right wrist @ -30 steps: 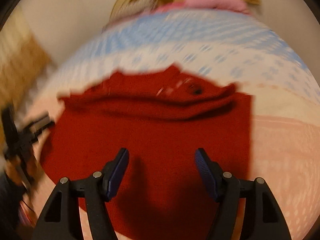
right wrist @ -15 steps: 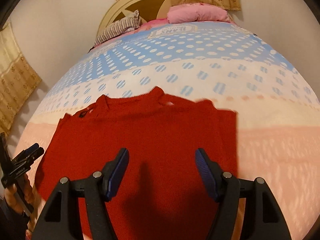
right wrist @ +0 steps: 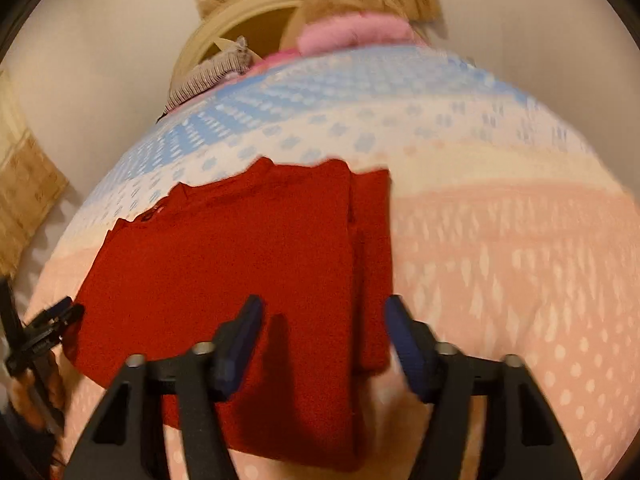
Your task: Fold small clothes
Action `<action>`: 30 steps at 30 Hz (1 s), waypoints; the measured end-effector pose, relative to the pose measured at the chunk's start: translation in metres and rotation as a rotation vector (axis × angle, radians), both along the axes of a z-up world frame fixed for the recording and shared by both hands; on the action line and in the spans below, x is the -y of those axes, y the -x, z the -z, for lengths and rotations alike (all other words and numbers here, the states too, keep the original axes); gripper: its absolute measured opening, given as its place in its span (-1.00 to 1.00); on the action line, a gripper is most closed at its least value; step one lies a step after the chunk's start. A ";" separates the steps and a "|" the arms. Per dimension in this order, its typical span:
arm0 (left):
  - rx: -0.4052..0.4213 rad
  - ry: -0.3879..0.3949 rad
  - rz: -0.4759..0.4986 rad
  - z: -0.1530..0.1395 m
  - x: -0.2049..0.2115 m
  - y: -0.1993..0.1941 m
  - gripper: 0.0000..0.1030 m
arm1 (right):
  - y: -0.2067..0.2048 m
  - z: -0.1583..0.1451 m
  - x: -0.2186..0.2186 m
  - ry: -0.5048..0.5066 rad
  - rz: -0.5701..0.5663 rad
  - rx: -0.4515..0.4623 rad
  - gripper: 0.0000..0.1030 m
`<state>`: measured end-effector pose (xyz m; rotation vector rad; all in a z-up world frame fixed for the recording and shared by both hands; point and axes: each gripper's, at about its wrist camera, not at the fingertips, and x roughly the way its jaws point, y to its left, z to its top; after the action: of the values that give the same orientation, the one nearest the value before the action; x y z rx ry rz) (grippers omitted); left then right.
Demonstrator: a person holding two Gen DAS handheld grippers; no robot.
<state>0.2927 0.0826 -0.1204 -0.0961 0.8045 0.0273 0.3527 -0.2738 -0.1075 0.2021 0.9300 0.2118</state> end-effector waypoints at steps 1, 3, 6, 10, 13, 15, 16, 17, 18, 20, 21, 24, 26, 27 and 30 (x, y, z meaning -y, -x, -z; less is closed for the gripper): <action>-0.004 0.004 -0.003 0.002 -0.001 0.000 0.85 | 0.001 0.003 0.001 -0.013 -0.008 -0.021 -0.18; -0.010 0.021 -0.013 0.003 -0.004 0.000 0.89 | 0.014 0.006 -0.002 0.017 -0.022 -0.015 -0.43; -0.019 0.032 -0.020 0.006 -0.006 0.000 0.93 | 0.032 0.004 0.000 0.029 -0.027 -0.003 -0.70; -0.016 0.014 -0.023 0.005 -0.003 0.002 0.94 | 0.040 0.016 -0.003 0.086 -0.040 -0.021 -0.74; -0.010 0.004 -0.034 0.004 -0.003 0.003 0.96 | 0.043 0.008 -0.008 0.118 -0.046 -0.004 -0.73; -0.010 0.007 -0.039 0.003 -0.005 0.003 0.97 | 0.041 0.001 -0.014 0.117 -0.065 -0.013 -0.74; -0.013 0.007 -0.041 0.003 -0.006 0.003 1.00 | 0.040 0.002 -0.018 0.142 -0.070 -0.018 -0.81; -0.016 0.006 -0.045 0.004 -0.006 0.002 1.00 | 0.040 0.005 -0.023 0.177 -0.077 -0.027 -0.84; -0.018 0.005 -0.052 0.004 -0.007 0.002 1.00 | 0.040 0.012 -0.024 0.202 -0.078 -0.046 -0.84; -0.021 0.010 -0.060 0.005 -0.009 0.004 1.00 | 0.041 0.017 -0.015 0.173 -0.059 -0.041 -0.84; -0.021 0.018 -0.059 0.005 -0.010 0.005 1.00 | 0.043 0.016 -0.013 0.158 -0.050 -0.041 -0.84; -0.019 0.040 -0.059 0.007 -0.013 0.005 1.00 | 0.051 0.007 -0.019 0.215 -0.037 -0.032 -0.73; -0.022 0.044 -0.055 0.008 -0.013 0.004 1.00 | 0.051 -0.004 -0.026 0.252 -0.015 -0.009 -0.59; -0.025 0.045 -0.055 0.008 -0.012 0.004 1.00 | 0.050 -0.016 -0.031 0.267 -0.001 0.037 -0.55; -0.024 0.046 -0.056 0.008 -0.012 0.004 1.00 | 0.035 -0.038 -0.054 0.229 -0.041 0.121 0.06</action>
<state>0.2883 0.0946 -0.1283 -0.1617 0.8265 0.0633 0.3178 -0.2198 -0.0697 -0.0411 0.8314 0.1519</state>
